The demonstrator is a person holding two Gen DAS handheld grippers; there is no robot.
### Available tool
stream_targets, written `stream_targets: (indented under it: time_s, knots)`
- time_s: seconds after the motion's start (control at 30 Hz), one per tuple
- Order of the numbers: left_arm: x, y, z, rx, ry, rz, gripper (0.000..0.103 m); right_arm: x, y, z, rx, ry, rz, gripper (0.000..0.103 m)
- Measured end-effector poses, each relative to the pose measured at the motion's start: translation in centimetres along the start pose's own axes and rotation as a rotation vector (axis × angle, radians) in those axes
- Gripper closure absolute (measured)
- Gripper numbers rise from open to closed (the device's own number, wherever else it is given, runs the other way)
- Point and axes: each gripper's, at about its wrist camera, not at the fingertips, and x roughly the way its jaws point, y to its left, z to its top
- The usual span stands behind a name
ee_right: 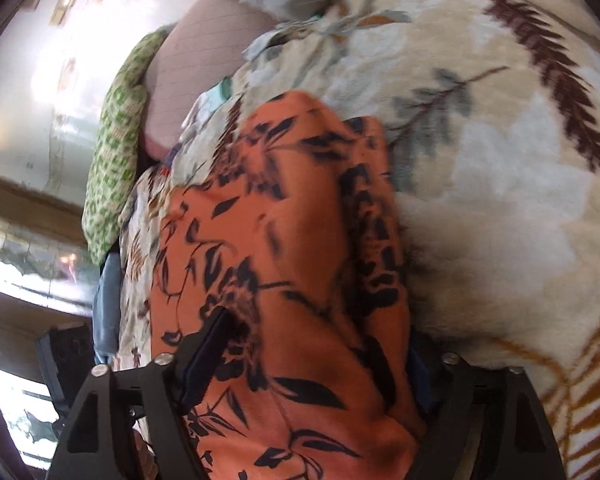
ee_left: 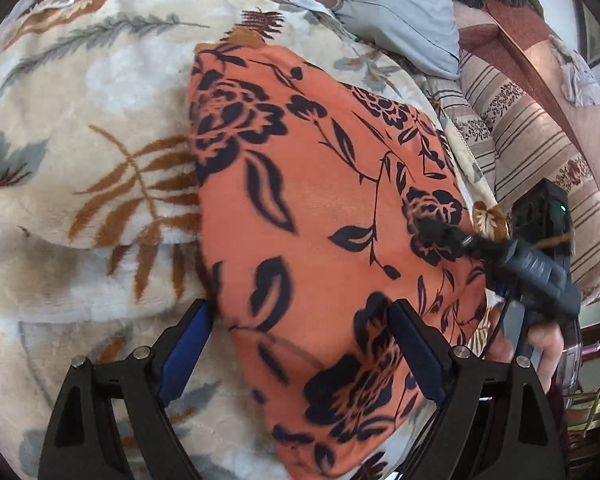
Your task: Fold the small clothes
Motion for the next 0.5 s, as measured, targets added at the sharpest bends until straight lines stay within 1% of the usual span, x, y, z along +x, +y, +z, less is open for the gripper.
stream_targets:
  time_s: [0.03,0.1,0.13,0.17,0.2,0.27,0.33,0.43,0.5]
  knots:
    - [0.1,0.0,0.2,0.002,-0.009,-0.013,0.013,0.5,1.0,-0.3,-0.052,0.005,-0.039,0.04]
    - [-0.2,-0.1,0.3,0.004,-0.06,-0.014,0.018,1.1,2.5,-0.6,-0.116,-0.002,-0.106,0.046]
    - [-0.3,-0.1,0.4,0.008,-0.079,-0.013,0.027,1.1,2.9,-0.6,-0.115,-0.009,-0.112,0.048]
    - [-0.5,-0.3,0.4,0.018,-0.092,-0.006,0.036,1.0,3.1,-0.6,-0.112,-0.016,-0.116,0.053]
    - [-0.9,-0.5,0.5,0.04,-0.109,0.004,0.054,0.8,3.3,-0.6,-0.113,-0.027,-0.123,0.057]
    - [-2.0,-0.6,0.7,0.069,-0.142,0.002,0.058,0.4,4.5,-0.9,-0.143,-0.056,-0.128,0.06]
    - [-3.7,-0.6,0.8,0.083,-0.194,0.016,0.06,0.1,6.1,-1.2,-0.185,-0.079,-0.124,0.062]
    - [-7.5,0.0,0.7,0.081,-0.286,0.008,0.06,-0.2,8.7,-1.9,-0.24,-0.12,-0.089,0.064]
    - [-10.2,0.5,0.5,0.093,-0.347,0.034,0.06,-0.7,10.5,-2.5,-0.271,-0.164,-0.051,0.064]
